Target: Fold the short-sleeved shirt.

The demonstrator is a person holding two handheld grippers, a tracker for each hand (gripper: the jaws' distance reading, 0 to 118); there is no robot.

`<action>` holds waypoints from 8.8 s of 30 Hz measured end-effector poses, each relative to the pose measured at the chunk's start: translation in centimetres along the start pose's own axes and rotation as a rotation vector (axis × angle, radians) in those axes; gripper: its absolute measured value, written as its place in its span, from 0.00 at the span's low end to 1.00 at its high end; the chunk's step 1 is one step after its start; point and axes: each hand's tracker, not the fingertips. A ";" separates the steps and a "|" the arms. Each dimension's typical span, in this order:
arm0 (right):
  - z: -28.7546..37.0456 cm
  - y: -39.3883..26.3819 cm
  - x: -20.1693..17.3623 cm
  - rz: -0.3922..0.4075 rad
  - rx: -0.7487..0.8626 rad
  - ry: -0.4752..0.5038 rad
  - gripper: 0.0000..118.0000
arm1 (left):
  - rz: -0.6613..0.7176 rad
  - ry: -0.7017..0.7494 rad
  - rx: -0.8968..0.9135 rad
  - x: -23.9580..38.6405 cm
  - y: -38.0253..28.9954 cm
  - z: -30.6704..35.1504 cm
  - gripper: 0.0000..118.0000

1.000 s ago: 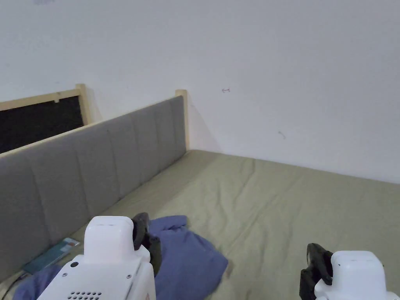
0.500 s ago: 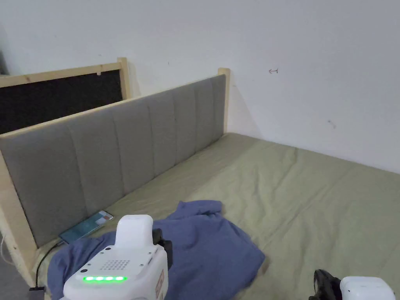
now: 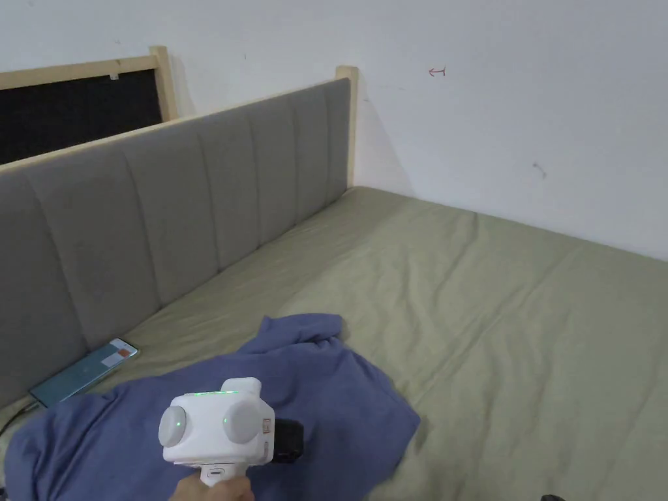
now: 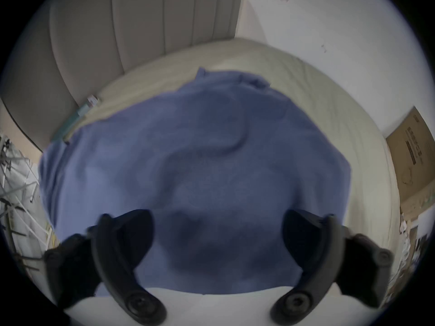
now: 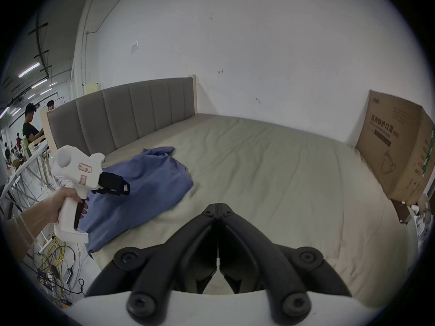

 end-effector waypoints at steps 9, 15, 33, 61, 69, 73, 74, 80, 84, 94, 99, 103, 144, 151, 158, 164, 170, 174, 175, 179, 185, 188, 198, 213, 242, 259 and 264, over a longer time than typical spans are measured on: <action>0.3 -0.8 0.2 -0.084 -0.065 -0.030 0.00 | 0.000 0.131 -0.018 2.7 -0.7 2.4 0.03; 1.8 -1.5 3.2 -0.100 -0.054 -0.074 0.00 | 0.073 0.163 -0.051 2.8 -0.2 3.9 0.03; 12.5 -0.3 16.7 -0.328 0.107 -0.348 0.00 | -0.014 -0.577 0.083 23.3 2.2 16.2 0.03; 18.9 -8.3 23.8 -0.497 0.012 -0.539 0.00 | -0.490 -0.609 -0.148 35.3 -15.6 12.5 0.63; 17.6 -7.9 20.9 -0.448 -0.014 -0.469 0.00 | -0.413 -0.420 -0.060 25.3 -13.4 12.8 0.00; 16.4 -8.3 20.6 -0.430 -0.054 -0.448 0.00 | -0.295 -0.376 -0.072 22.5 -9.9 10.9 0.37; 16.2 -8.3 20.7 -0.428 -0.061 -0.447 0.00 | -0.295 -0.355 -0.070 22.4 -8.6 10.5 0.68; 14.2 -8.8 22.1 -0.435 -0.103 -0.455 0.00 | -0.277 -0.301 -0.092 25.8 -0.3 5.5 0.94; 12.8 -9.6 23.1 -0.448 -0.141 -0.461 0.00 | -0.228 -0.247 -0.215 28.1 0.8 -0.6 0.93; 11.2 -10.5 25.2 -0.458 -0.194 -0.457 0.00 | -0.300 -0.098 -0.078 26.5 -2.5 -1.1 0.04; 9.4 -7.2 28.1 -0.412 -0.188 -0.353 0.00 | -0.118 -0.253 -0.101 22.9 -0.6 1.6 0.04; 4.3 -3.3 33.4 -0.439 -0.281 -0.189 0.47 | -0.229 -0.270 -0.019 22.8 -1.0 5.9 0.04; 13.8 14.7 38.3 -0.554 -0.154 -0.207 0.03 | -0.327 -0.314 0.390 21.0 7.1 28.9 0.04; 17.2 23.6 39.0 -0.544 -0.010 -0.220 0.03 | -0.392 -0.292 0.528 25.6 13.4 35.2 0.04; 15.7 35.3 40.4 -0.575 0.125 -0.226 0.04 | -0.333 -0.274 0.642 29.0 21.9 38.8 0.04; 14.5 44.8 40.5 -0.551 0.222 -0.247 0.04 | -0.348 -0.208 0.729 32.6 29.0 41.5 0.04; 14.0 49.5 41.0 -0.510 0.287 -0.295 0.04 | -0.323 -0.207 0.851 34.8 33.5 44.3 0.04; 12.5 48.9 40.2 -0.485 0.303 -0.313 0.04 | -0.336 -0.195 0.874 35.7 33.2 42.2 0.04; 11.7 48.4 40.2 -0.472 0.284 -0.307 0.03 | -0.335 -0.193 0.865 35.7 33.2 41.0 0.04; 6.5 44.7 40.8 -0.473 0.189 -0.305 0.03 | -0.334 -0.148 0.743 35.9 32.6 33.5 0.04; -5.4 35.0 42.3 -0.500 -0.038 -0.326 0.03 | -0.416 -0.039 0.531 36.9 28.7 17.2 0.04; -11.4 28.3 43.2 -0.524 -0.173 -0.325 0.03 | -0.434 -0.028 0.403 37.0 25.9 9.2 0.04; -19.3 9.6 45.0 -0.657 -0.459 -0.303 0.03 | -0.441 -0.046 0.110 32.7 18.2 -4.0 0.04; 3.3 2.8 35.2 -0.651 -0.349 -0.237 0.03 | -0.441 -0.140 0.065 20.2 3.7 8.4 0.04; 17.9 -13.6 24.6 -0.529 -0.349 -0.240 0.77 | -0.333 -0.226 0.106 4.7 -15.0 17.9 0.86; 9.8 -6.1 28.0 -0.585 -0.303 -0.190 0.01 | -0.316 -0.234 0.091 13.3 -4.4 13.9 0.05; 3.9 -2.7 28.7 -0.495 -0.335 -0.176 0.01 | -0.246 -0.231 -0.008 19.2 7.0 5.6 0.95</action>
